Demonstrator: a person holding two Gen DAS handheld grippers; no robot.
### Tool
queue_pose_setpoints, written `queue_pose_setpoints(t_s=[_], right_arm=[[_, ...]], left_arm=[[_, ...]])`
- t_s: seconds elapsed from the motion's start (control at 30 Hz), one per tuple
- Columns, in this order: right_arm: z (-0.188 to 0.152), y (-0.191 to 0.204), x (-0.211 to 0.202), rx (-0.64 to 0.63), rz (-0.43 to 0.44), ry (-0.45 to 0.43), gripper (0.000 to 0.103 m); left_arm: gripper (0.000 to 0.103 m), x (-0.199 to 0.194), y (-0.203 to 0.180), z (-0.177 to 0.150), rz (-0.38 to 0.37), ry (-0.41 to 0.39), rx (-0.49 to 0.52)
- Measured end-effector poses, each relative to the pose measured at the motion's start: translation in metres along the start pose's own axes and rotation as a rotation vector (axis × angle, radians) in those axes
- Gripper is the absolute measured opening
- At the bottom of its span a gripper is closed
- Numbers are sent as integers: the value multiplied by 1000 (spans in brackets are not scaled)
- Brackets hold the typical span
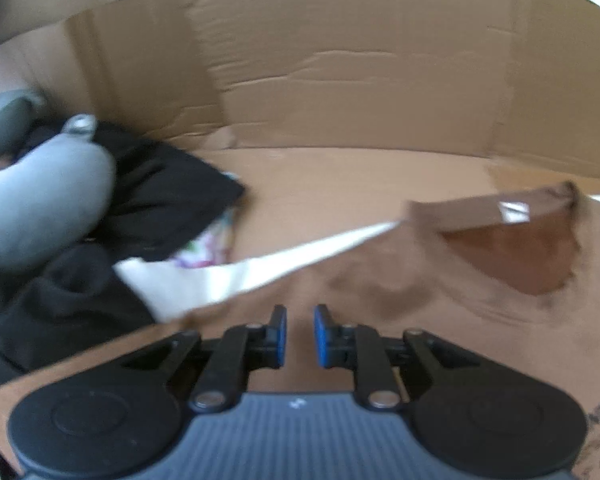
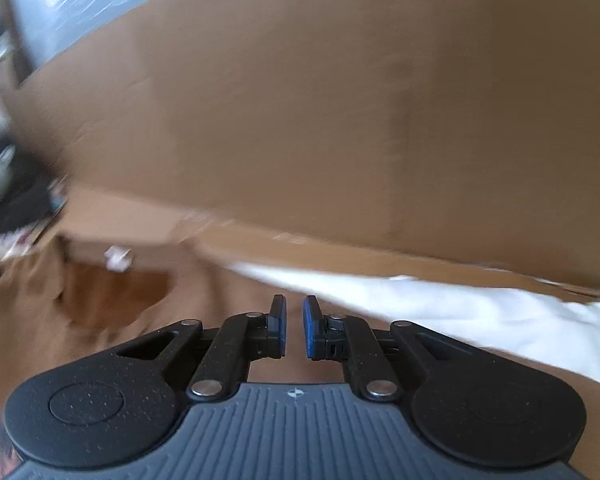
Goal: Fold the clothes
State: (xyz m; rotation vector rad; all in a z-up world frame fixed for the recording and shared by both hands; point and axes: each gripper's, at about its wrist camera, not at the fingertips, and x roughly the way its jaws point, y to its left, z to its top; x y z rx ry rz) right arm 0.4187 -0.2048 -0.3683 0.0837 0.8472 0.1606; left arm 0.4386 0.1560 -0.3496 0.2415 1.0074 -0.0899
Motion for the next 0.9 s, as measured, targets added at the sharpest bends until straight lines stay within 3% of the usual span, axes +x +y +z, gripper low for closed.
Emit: queue_pose_setpoints(t_s=[0.2,0.43,0.53,0.67,0.77,0.9], right_arm=[[-4,35,23,-94,46,55,8],[7,33,44,-14,19,55,12],[11,32,53,20,8,55,12],[18,30,65,64,-6,54,11],[25,25,65,79,-3,51,9],[32,22,52,98,8,5,10]], left_arm=[[17,7,-38,-11,-71,13,61],[26,22,-57,-16,-62,35,71],[27,22,-53,-14,-68,36,50],[35,26,-48,-11,-71,44,26],[37,33,-35,-4,-97,57,-75],[37,34,-38,6,-65,63,-86]])
